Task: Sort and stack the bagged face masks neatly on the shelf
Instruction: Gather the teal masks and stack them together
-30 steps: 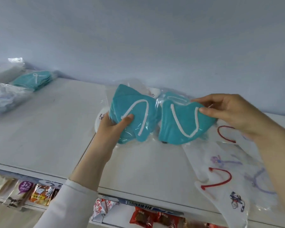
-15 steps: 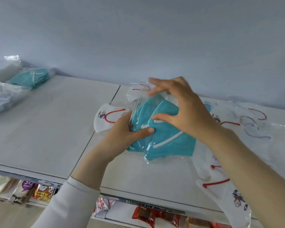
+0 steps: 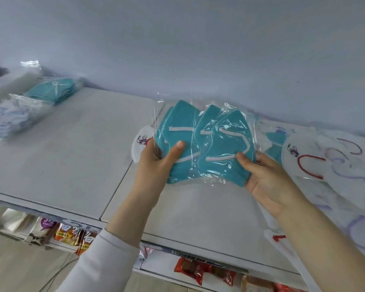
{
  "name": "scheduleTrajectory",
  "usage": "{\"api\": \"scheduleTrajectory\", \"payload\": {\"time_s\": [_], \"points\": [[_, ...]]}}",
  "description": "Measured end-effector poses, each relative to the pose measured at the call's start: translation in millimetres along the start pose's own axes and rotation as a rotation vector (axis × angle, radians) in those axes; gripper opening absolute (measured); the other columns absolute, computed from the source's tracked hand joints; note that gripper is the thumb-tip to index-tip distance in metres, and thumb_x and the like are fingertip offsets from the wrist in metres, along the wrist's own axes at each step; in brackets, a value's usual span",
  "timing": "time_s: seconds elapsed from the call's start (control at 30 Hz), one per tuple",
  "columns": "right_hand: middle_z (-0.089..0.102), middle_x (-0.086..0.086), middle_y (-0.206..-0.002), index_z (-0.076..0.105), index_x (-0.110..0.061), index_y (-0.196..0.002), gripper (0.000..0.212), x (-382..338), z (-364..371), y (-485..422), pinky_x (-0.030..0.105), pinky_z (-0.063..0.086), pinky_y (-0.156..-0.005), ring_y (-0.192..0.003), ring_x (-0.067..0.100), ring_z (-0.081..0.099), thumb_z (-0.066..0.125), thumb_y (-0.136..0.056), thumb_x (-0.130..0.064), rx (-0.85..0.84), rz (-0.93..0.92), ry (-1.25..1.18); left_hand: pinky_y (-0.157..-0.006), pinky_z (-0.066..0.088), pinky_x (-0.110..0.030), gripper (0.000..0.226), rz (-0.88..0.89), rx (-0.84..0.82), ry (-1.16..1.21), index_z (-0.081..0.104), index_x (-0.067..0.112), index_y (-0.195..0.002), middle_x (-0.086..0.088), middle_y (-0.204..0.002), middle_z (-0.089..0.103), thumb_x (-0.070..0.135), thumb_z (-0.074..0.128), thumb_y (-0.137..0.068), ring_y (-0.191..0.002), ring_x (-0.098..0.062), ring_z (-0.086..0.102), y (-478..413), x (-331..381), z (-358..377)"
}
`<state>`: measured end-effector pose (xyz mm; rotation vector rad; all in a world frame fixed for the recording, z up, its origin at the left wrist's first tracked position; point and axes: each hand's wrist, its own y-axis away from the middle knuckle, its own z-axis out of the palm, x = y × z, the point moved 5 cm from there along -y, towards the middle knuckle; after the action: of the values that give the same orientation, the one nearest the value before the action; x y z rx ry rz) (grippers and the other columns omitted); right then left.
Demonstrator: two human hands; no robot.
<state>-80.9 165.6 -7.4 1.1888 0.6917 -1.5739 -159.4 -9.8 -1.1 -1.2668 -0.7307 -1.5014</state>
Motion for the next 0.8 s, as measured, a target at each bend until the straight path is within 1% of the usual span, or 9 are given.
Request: {"api": "scheduleTrajectory", "payload": {"time_s": [0.07,0.13,0.23,0.3,0.4,0.5,0.57,0.67,0.8], "points": [[0.072,0.002,-0.101,0.059,-0.01,-0.112,0.044,5.1,-1.2,3.4,0.027,0.057,-0.072,-0.09,0.014,0.069,0.062,-0.069,-0.02,0.038,-0.047,0.021,-0.066,0.055,-0.019,0.034,0.011,-0.049,-0.02,0.057,0.022,-0.104,0.012,-0.088,0.072,0.031,0.062,-0.072,-0.084,-0.009,0.07,4.2,-4.2,6.7],[0.071,0.001,-0.102,0.056,-0.011,-0.114,0.05,10.5,2.5,8.0,0.029,0.056,-0.079,-0.093,0.014,0.068,0.065,-0.066,-0.026,0.06,-0.096,0.114,-0.069,0.052,-0.015,0.031,0.023,-0.191,-0.073,0.053,0.024,-0.108,0.019,-0.091,0.071,0.026,0.066,-0.08,-0.088,-0.002,0.068,10.6,-9.1,19.0],[0.068,0.003,-0.105,0.054,-0.02,-0.105,0.033,12.8,3.4,12.8,0.03,0.052,-0.087,-0.095,0.013,0.065,0.069,-0.076,-0.02,0.085,-0.18,0.334,-0.076,0.05,-0.013,0.04,0.006,-0.34,-0.183,0.049,0.029,-0.11,0.025,-0.098,0.068,0.026,0.071,-0.076,-0.096,0.004,0.063,17.8,-13.0,28.2],[0.066,0.001,-0.102,0.052,-0.026,-0.098,0.033,10.1,-1.0,14.7,0.029,0.051,-0.086,-0.094,0.013,0.064,0.074,-0.073,-0.023,0.098,-0.232,0.446,-0.079,0.048,-0.014,0.041,0.066,-0.284,-0.286,0.049,0.033,-0.105,0.023,-0.098,0.066,0.033,0.07,-0.07,-0.095,0.005,0.062,16.3,-7.9,23.1],[0.061,-0.005,-0.105,0.048,-0.03,-0.099,0.035,9.5,2.3,18.3,0.028,0.049,-0.088,-0.099,0.011,0.061,0.065,-0.068,-0.025,0.046,-0.273,0.483,-0.085,0.051,-0.022,0.044,0.146,-0.177,-0.329,0.045,0.033,-0.106,0.013,-0.105,0.062,0.032,0.075,-0.075,-0.099,-0.004,0.061,13.8,-3.0,15.3],[0.053,-0.01,-0.122,0.038,-0.038,-0.111,0.047,20.9,9.0,21.1,0.02,0.047,-0.092,-0.113,0.003,0.055,0.066,-0.079,-0.017,-0.051,-0.284,0.557,-0.088,0.052,-0.027,0.056,0.08,-0.228,-0.258,0.035,0.03,-0.12,0.001,-0.118,0.058,0.026,0.072,-0.078,-0.109,-0.01,0.06,22.2,-15.0,19.8],[0.054,-0.011,-0.118,0.039,-0.038,-0.109,0.045,24.6,8.3,23.4,0.023,0.048,-0.091,-0.113,0.007,0.056,0.063,-0.086,-0.008,-0.038,-0.266,0.541,-0.09,0.053,-0.032,0.06,0.036,-0.251,-0.217,0.031,0.025,-0.125,-0.003,-0.121,0.057,0.026,0.067,-0.078,-0.11,-0.011,0.061,30.1,-21.1,24.4],[0.056,-0.011,-0.107,0.041,-0.035,-0.103,0.041,19.1,7.2,25.8,0.023,0.049,-0.089,-0.105,0.006,0.058,0.065,-0.084,-0.008,0.005,-0.322,0.539,-0.085,0.054,-0.024,0.046,0.069,-0.208,-0.173,0.037,0.022,-0.117,0.001,-0.113,0.058,0.023,0.061,-0.078,-0.105,-0.005,0.062,34.7,-18.4,26.1],[0.056,-0.013,-0.109,0.042,-0.034,-0.102,0.04,26.6,11.0,30.3,0.017,0.05,-0.084,-0.104,0.003,0.058,0.064,-0.084,-0.006,0.033,-0.316,0.546,-0.073,0.052,-0.019,0.027,0.043,-0.155,-0.225,0.044,0.023,-0.104,0.006,-0.101,0.06,0.01,0.06,-0.087,-0.09,0.0,0.063,39.1,-21.4,20.4]]}}
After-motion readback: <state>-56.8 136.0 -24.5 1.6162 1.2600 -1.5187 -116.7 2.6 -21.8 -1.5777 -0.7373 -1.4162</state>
